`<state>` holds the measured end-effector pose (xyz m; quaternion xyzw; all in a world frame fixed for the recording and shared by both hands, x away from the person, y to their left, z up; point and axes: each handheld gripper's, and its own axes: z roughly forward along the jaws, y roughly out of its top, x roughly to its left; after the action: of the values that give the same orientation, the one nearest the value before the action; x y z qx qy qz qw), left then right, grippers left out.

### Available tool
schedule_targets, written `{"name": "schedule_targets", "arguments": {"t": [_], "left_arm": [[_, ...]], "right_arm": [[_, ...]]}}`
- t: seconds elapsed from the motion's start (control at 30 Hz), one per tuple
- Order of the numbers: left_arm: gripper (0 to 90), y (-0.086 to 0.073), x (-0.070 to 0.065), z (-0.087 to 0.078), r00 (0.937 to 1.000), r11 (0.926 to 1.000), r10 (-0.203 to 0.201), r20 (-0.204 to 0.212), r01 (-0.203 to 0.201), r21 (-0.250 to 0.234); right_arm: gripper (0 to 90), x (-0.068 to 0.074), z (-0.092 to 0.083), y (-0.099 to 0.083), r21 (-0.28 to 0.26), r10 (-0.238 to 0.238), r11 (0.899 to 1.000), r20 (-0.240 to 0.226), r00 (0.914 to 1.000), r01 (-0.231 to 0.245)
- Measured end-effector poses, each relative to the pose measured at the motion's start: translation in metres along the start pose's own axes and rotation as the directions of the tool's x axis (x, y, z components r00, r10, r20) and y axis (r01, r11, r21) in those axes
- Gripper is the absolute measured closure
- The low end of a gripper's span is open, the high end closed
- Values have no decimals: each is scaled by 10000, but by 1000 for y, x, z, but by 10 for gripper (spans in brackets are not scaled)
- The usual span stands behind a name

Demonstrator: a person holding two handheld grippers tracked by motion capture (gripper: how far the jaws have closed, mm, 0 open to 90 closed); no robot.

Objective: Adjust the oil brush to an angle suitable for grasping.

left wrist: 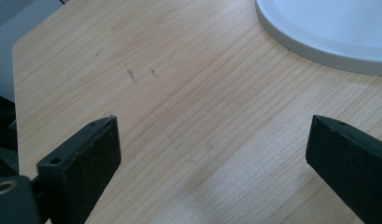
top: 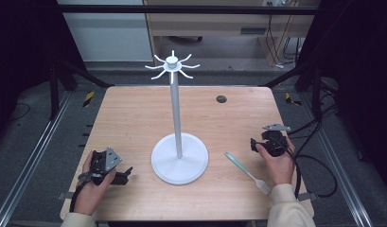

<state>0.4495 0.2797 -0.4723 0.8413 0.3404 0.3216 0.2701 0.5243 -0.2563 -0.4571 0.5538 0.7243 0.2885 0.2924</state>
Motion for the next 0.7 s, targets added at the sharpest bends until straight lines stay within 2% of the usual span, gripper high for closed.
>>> {"name": "schedule_targets", "arguments": {"t": [0.2,0.4,0.43,0.53,0.57,0.67,0.7], "left_arm": [[28,-2,0,-3,10000,10000,-13,-23,13,15],[28,-4,1,-4,9998,9999,-106,-165,106,18],[28,-4,0,-4,9998,9999,-95,-169,96,37],[28,-4,0,-4,9998,9999,-93,-159,94,39],[28,-3,0,-4,9999,10000,-72,-127,73,65],[28,-3,0,-3,9999,10000,-54,-118,55,60],[28,-3,0,-3,9999,10000,-56,-97,56,52]], "right_arm": [[349,19,5,4,293,-684,9972,-191,9975,690],[438,33,10,5,514,-1141,9918,-544,9920,1169],[461,34,11,4,546,-1319,9894,-538,9898,1348],[492,37,10,4,622,-1416,9874,-633,9879,1456],[548,39,9,3,632,-1497,9860,-746,9859,1545],[586,39,7,3,601,-1612,9843,-788,9838,1661],[639,41,6,2,656,-1716,9818,-962,9805,1783]]}}
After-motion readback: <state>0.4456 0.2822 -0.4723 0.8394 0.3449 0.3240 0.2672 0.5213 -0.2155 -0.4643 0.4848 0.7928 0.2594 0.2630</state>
